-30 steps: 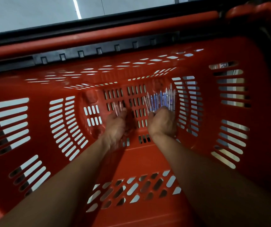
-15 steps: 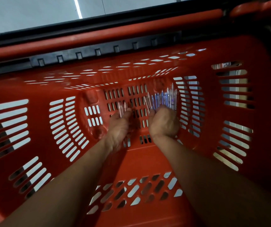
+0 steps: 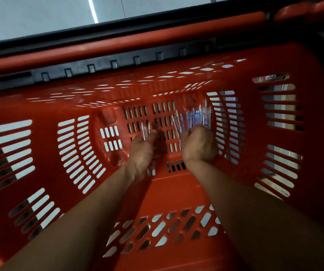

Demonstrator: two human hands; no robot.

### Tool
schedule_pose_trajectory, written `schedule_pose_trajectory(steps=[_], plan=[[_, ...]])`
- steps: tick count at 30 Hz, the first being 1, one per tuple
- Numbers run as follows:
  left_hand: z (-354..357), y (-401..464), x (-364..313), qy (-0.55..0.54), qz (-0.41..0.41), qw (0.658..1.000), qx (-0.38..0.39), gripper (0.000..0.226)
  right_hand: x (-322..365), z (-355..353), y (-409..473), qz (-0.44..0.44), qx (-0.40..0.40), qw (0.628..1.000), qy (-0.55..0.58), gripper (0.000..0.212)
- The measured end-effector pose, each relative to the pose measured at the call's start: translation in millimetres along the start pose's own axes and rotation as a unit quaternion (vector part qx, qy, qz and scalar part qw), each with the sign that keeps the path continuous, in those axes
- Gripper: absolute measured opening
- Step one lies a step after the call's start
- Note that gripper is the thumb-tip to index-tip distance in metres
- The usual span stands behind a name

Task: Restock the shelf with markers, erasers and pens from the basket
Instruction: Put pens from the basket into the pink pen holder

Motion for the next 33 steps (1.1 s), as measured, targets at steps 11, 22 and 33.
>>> schedule_pose_trajectory(steps=[11, 22, 33], plan=[[23, -10, -33, -0.055, 0.058, 0.994, 0.080, 0.033, 38, 6, -46, -0.119, 0.194, 0.944, 0.237, 0.033], [13, 2, -15, -0.013, 0.050, 0.997, 0.049, 0.041, 3, 1, -4, -0.044, 0.096, 0.984, 0.146, 0.015], [13, 3, -7, -0.007, 0.023, 0.999, 0.036, 0.036, 14, -5, 10, -0.069, 0.039, 0.995, 0.057, 0.021]])
Point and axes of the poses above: each hand's wrist, its own y-axis towards the middle knuckle, its own z-axis out of the palm, x = y × z, the point moved 9 cm from there along y, towards the middle knuckle, and after that the axes turned 6 degrees about z, right-handed, at the moved point
